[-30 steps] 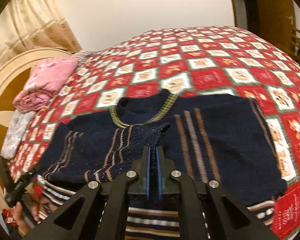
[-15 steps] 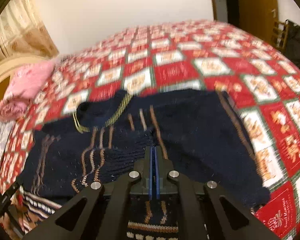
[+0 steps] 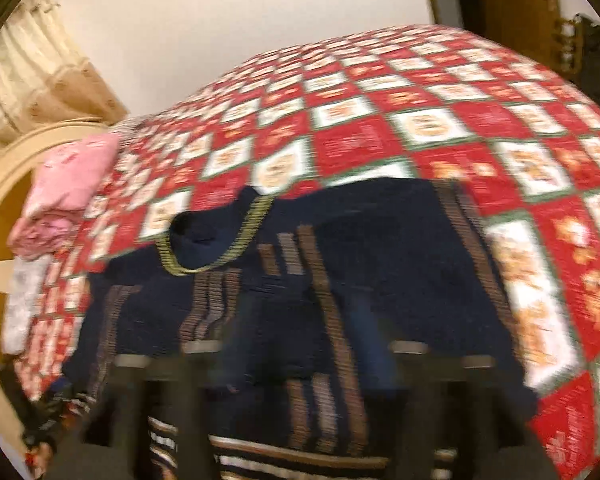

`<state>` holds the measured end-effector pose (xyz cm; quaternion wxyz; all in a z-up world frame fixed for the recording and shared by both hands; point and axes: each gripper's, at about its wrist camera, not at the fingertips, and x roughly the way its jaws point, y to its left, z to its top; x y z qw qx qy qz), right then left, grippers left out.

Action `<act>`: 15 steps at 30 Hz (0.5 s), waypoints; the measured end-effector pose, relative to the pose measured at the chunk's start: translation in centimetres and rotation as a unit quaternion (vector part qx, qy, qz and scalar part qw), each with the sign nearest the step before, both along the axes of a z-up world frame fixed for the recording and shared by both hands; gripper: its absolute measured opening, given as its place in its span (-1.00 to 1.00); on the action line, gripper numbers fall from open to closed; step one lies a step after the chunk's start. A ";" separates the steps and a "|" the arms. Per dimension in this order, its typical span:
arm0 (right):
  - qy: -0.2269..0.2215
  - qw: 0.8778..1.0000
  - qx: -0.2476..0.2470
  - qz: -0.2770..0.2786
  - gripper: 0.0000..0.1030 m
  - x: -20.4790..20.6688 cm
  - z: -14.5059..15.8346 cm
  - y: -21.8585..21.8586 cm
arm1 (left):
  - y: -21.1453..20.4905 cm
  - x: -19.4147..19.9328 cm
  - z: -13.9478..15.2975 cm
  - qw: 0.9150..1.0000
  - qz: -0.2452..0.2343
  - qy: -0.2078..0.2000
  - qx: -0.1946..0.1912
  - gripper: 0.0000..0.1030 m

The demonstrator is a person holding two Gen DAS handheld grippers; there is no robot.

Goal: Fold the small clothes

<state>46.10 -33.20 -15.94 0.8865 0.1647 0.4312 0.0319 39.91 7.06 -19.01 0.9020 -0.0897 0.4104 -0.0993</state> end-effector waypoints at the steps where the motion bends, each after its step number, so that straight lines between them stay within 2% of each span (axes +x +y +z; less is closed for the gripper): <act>1: 0.007 1.000 -0.018 0.004 0.26 0.5 -0.3 0.7 | 0.0 0.0 0.0 1.000 0.000 0.000 -0.001 1.00; 2: 0.015 0.999 -0.042 0.002 0.25 1.0 -0.6 1.4 | 0.0 0.0 0.0 1.000 0.000 0.000 -0.001 1.00; 3: 0.036 0.997 -0.065 0.000 0.04 1.9 -1.6 2.0 | 0.0 0.1 0.0 1.000 0.000 0.001 -0.002 1.00; 4: 0.051 0.996 -0.076 0.001 -0.60 2.2 -2.3 2.2 | 0.0 0.1 0.0 1.000 0.000 0.001 -0.003 1.00; 5: 0.061 0.993 -0.096 0.000 -0.82 2.6 -2.9 2.6 | 0.0 0.1 0.0 1.000 0.000 0.001 -0.004 1.00; 9: 0.036 0.988 -0.148 -0.008 -0.89 2.1 -2.5 2.8 | 0.0 0.1 0.0 1.000 0.000 0.001 -0.004 1.00; 15: 0.047 0.987 -0.150 -0.022 -0.89 2.4 -3.0 1.5 | -0.1 0.2 -0.1 1.000 -0.002 0.004 -0.001 1.00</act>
